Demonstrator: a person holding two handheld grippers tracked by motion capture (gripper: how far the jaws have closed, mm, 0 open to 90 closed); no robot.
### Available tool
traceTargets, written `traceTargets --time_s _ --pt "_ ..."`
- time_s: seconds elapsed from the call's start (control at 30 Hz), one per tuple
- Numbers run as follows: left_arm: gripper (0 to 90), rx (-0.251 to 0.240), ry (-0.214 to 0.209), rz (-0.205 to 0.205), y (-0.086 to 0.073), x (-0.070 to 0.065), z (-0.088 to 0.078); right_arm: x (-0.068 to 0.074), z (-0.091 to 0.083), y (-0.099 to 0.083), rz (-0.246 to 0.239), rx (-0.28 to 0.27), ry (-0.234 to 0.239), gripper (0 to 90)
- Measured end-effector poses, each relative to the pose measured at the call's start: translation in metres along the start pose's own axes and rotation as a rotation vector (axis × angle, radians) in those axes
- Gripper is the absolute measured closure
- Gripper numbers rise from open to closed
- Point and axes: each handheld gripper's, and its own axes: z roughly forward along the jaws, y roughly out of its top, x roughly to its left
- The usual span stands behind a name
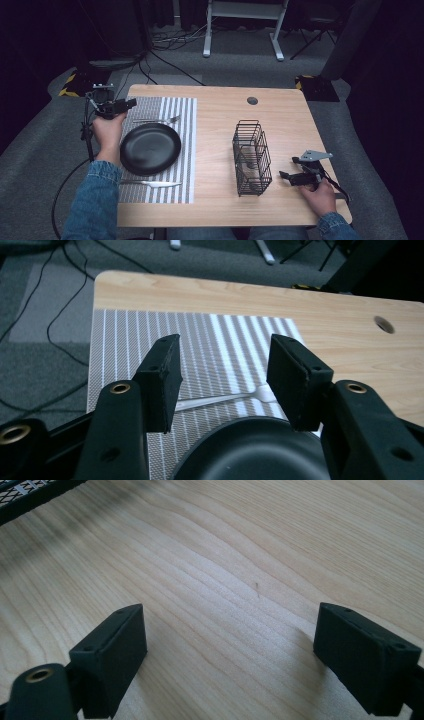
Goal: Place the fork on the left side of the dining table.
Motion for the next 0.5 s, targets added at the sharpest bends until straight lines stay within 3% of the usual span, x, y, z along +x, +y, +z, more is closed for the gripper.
traceTargets --time_s 0.07,0.13,0.27,0.5 --pt "47.8 -0.006 -0.003 0.012 0.0 -0.004 -0.005 0.0 0.0 0.0 0.0 0.0 0.0 13.7" --pt "47.7 -0.023 0.005 0.065 0.001 -0.016 -0.02 0.0 0.0 0.0 0.0 0.0 0.0 13.7" --pt "47.6 -0.043 -0.006 0.103 0.0 -0.027 -0.038 0.0 0.0 0.0 0.0 0.0 0.0 13.7" --pt "45.8 -0.057 -0.025 0.143 -0.003 -0.039 -0.062 0.0 0.0 0.0 0.001 0.0 -0.002 13.8"
